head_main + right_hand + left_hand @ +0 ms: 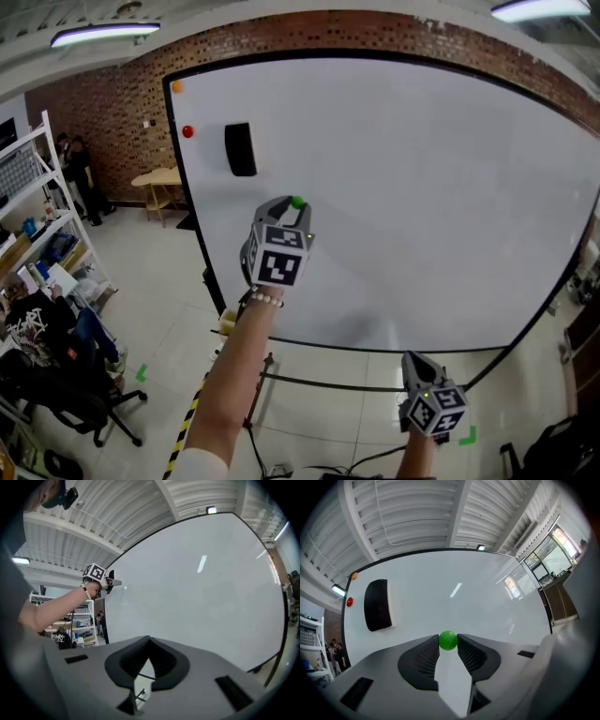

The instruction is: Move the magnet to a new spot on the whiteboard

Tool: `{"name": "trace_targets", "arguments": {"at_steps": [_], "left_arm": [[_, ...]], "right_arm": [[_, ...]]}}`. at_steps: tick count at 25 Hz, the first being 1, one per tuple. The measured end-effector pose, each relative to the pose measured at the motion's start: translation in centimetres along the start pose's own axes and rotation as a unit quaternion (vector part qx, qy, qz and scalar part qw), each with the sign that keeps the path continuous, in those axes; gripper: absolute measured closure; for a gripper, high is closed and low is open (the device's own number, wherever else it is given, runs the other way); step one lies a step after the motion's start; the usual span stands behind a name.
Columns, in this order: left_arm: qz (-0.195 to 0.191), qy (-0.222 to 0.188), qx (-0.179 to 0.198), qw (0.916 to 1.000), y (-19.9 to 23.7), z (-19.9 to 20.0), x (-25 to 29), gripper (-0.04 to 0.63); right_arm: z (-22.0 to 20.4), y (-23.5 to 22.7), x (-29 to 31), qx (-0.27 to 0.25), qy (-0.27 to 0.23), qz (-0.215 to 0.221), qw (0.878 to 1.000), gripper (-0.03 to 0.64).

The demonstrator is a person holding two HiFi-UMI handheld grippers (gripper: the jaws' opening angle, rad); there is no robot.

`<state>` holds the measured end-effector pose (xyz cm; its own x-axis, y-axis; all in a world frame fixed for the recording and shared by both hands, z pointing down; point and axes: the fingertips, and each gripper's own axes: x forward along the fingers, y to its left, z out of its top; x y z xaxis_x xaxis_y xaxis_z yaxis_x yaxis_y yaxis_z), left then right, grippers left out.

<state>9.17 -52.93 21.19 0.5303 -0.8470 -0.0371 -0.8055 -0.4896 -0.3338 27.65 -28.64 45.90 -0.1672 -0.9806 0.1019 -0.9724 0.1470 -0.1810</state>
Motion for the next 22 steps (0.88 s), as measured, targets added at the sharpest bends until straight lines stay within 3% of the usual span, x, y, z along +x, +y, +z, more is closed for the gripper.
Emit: {"name": "trace_targets", "arguments": {"at_steps": [8, 22], "left_arm": [[0.009, 0.010, 0.029, 0.9995, 0.2, 0.6, 2.1, 0.474], [0.023, 0.032, 0.044, 0.9983, 0.2, 0.3, 3.6, 0.474]], "right_arm": [[0.2, -0.3, 0.1, 0.004, -0.004, 0.000, 1.000, 0.606], [0.2, -1.3, -0.4, 0.011, -0.007, 0.000, 1.000, 0.606]]}}
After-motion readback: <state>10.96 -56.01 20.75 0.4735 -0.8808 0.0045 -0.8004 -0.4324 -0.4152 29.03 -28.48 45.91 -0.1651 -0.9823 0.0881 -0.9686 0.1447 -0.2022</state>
